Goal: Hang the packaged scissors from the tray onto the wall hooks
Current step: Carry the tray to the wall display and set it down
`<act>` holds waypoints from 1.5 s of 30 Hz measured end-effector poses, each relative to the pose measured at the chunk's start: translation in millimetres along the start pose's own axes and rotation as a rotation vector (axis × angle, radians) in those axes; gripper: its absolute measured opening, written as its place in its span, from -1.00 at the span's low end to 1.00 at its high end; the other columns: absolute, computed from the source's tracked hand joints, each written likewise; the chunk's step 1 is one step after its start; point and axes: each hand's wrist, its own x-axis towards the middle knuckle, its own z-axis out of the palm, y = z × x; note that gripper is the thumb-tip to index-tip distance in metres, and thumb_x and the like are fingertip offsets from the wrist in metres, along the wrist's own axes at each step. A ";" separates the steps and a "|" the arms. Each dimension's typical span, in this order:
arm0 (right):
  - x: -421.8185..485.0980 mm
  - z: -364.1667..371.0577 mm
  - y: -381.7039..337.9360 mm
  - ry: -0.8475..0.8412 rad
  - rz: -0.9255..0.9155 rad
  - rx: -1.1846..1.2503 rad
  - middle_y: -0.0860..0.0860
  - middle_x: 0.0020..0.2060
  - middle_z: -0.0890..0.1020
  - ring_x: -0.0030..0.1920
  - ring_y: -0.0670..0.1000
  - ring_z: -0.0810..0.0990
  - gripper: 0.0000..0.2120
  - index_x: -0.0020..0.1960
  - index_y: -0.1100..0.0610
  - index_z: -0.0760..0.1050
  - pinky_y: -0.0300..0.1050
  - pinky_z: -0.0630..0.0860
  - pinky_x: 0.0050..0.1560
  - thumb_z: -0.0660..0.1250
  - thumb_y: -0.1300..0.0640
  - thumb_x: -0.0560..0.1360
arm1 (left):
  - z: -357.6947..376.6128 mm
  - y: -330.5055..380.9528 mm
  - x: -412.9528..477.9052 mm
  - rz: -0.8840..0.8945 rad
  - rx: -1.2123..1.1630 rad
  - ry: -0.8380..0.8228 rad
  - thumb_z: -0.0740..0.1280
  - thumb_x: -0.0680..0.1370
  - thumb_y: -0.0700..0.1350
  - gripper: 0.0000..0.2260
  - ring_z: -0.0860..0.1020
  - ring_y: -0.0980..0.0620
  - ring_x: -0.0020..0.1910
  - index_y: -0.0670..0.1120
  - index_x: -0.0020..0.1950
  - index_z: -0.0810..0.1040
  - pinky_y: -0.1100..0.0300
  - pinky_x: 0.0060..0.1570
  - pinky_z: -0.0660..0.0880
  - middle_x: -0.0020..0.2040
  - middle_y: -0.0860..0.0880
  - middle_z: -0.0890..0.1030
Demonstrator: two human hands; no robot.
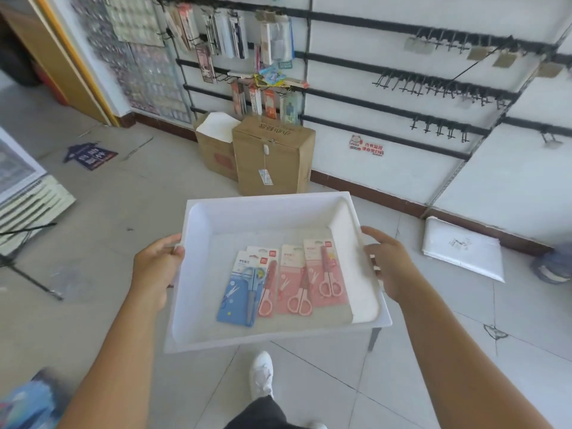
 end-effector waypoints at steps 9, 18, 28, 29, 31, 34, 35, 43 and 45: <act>120.2 107.3 -88.5 -0.011 -0.058 -0.010 0.08 -0.13 0.66 -0.22 0.08 0.58 -0.50 0.36 -0.02 0.51 0.00 0.48 -0.06 0.13 0.37 0.55 | 18.9 51.3 168.5 0.029 0.022 0.031 0.28 0.57 -0.31 -0.72 0.56 0.02 -0.24 -0.08 0.23 0.59 0.21 -0.32 0.43 -0.14 -0.07 0.62; 228.8 168.4 -173.5 0.014 -0.095 0.009 0.12 -0.13 0.63 -0.12 0.14 0.55 -0.51 0.29 -0.03 0.56 0.04 0.46 -0.03 0.12 0.36 0.53 | 52.2 109.2 299.2 0.062 0.019 0.030 0.28 0.56 -0.31 -0.73 0.58 0.08 -0.23 0.01 0.13 0.58 0.21 -0.26 0.45 -0.15 0.00 0.63; 388.5 198.2 -257.7 -0.033 -0.063 -0.009 0.13 0.12 0.64 -0.03 0.12 0.57 -0.55 0.13 -0.04 0.60 0.09 0.52 0.08 0.11 0.38 0.52 | 143.1 155.0 439.7 0.078 0.079 0.046 0.25 0.57 -0.29 -0.71 0.58 -0.04 -0.11 -0.08 0.24 0.59 0.14 -0.10 0.43 -0.04 -0.10 0.64; 401.9 199.4 -267.5 -0.037 -0.060 -0.009 0.09 0.11 0.64 -0.03 0.11 0.58 -0.56 0.08 -0.06 0.59 0.08 0.52 0.08 0.11 0.39 0.53 | 153.2 161.9 450.8 0.080 0.084 0.045 0.26 0.58 -0.29 -0.71 0.58 -0.05 -0.10 -0.07 0.24 0.59 0.15 -0.11 0.43 -0.04 -0.10 0.64; 429.6 202.3 -287.0 -0.038 -0.058 0.009 0.08 0.08 0.65 -0.04 0.11 0.58 -0.57 0.05 -0.07 0.58 0.07 0.53 0.05 0.11 0.39 0.54 | 172.5 176.4 475.0 0.086 0.080 0.044 0.26 0.58 -0.29 -0.72 0.57 -0.03 -0.12 -0.08 0.25 0.58 0.15 -0.12 0.44 -0.04 -0.10 0.64; 469.7 210.7 -313.4 -0.003 -0.039 0.020 0.06 -0.04 0.63 -0.15 0.04 0.57 -0.58 0.16 0.01 0.57 -0.07 0.50 -0.18 0.10 0.40 0.56 | 196.7 194.4 513.1 0.078 0.088 0.037 0.26 0.58 -0.29 -0.72 0.57 -0.03 -0.12 -0.08 0.24 0.59 0.12 -0.08 0.46 -0.06 -0.08 0.64; 482.8 215.1 -320.1 0.004 -0.026 0.020 0.04 -0.07 0.63 -0.17 0.03 0.56 -0.58 0.20 0.02 0.55 -0.08 0.49 -0.19 0.09 0.39 0.56 | 203.0 198.6 526.8 0.078 0.091 0.038 0.26 0.58 -0.29 -0.72 0.57 -0.03 -0.12 -0.07 0.24 0.59 0.12 -0.09 0.46 -0.08 -0.06 0.64; 588.6 263.7 -356.1 0.078 0.039 0.027 0.02 -0.17 0.61 -0.23 0.04 0.53 -0.55 0.25 -0.02 0.56 -0.07 0.47 -0.16 0.10 0.35 0.55 | 254.6 225.8 664.9 0.157 0.210 -0.032 0.28 0.57 -0.21 -0.70 0.62 -0.04 0.06 -0.03 0.26 0.61 0.07 0.09 0.53 0.07 -0.04 0.67; 612.2 278.9 -364.9 0.121 0.055 0.045 0.02 -0.18 0.61 -0.23 0.03 0.53 -0.56 0.24 -0.02 0.56 -0.05 0.48 -0.13 0.10 0.35 0.55 | 269.9 235.6 703.9 0.181 0.237 -0.079 0.27 0.57 -0.21 -0.70 0.61 -0.01 0.06 -0.03 0.27 0.60 0.14 0.05 0.49 0.07 -0.03 0.66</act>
